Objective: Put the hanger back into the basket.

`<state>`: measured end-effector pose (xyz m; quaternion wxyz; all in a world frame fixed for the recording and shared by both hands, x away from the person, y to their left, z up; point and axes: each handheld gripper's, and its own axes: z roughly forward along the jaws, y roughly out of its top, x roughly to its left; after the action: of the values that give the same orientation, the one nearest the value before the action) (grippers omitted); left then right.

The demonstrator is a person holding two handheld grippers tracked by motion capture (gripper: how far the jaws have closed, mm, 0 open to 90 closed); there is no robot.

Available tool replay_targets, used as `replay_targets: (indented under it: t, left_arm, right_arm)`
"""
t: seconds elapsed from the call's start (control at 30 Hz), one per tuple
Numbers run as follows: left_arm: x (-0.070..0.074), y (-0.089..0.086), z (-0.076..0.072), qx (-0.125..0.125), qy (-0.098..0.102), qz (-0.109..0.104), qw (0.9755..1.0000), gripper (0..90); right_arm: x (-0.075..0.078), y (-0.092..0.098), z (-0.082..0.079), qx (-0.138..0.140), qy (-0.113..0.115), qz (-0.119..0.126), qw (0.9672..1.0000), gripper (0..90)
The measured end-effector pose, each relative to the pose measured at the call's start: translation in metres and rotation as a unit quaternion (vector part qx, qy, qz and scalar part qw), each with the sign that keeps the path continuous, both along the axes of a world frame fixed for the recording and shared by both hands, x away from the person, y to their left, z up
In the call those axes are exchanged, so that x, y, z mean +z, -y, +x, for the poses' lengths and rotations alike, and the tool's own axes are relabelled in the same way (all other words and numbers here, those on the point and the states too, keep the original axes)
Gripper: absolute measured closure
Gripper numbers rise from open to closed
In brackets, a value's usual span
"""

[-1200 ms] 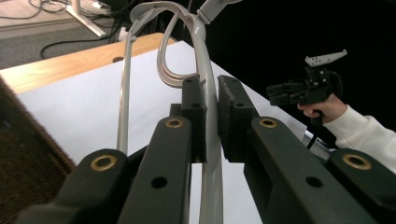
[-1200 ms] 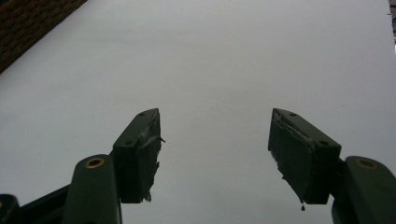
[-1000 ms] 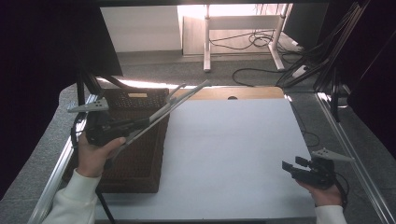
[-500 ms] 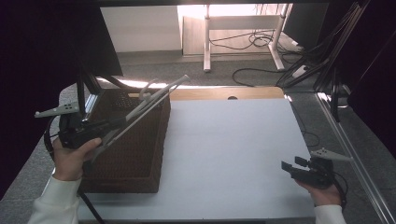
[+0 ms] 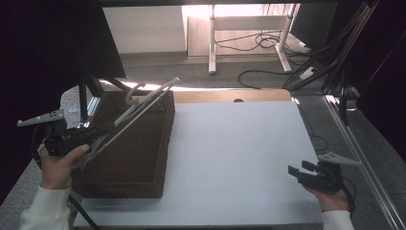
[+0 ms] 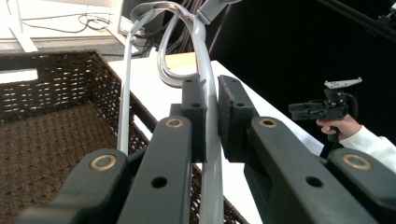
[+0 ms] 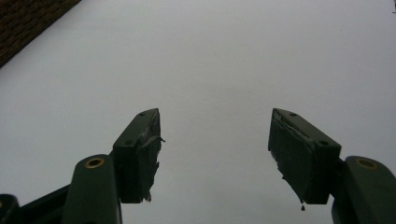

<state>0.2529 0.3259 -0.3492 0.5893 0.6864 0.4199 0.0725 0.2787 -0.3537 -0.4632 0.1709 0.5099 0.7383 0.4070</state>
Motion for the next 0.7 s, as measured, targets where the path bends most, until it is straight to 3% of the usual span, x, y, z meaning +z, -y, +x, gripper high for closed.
replay_targets:
  t: [0.37, 0.7]
  left_arm:
    - [-0.018, -0.029, -0.001, 0.019, -0.011, -0.01, 0.9997, 82.6]
    - [-0.038, -0.039, 0.002, 0.015, -0.018, -0.008, 0.9997, 82.5]
  right_arm:
    - [0.0, 0.0, 0.0, -0.001, -0.001, -0.001, 1.0, 34.4]
    - [0.0, -0.001, 0.0, 0.0, -0.001, -0.002, 1.0, 34.3]
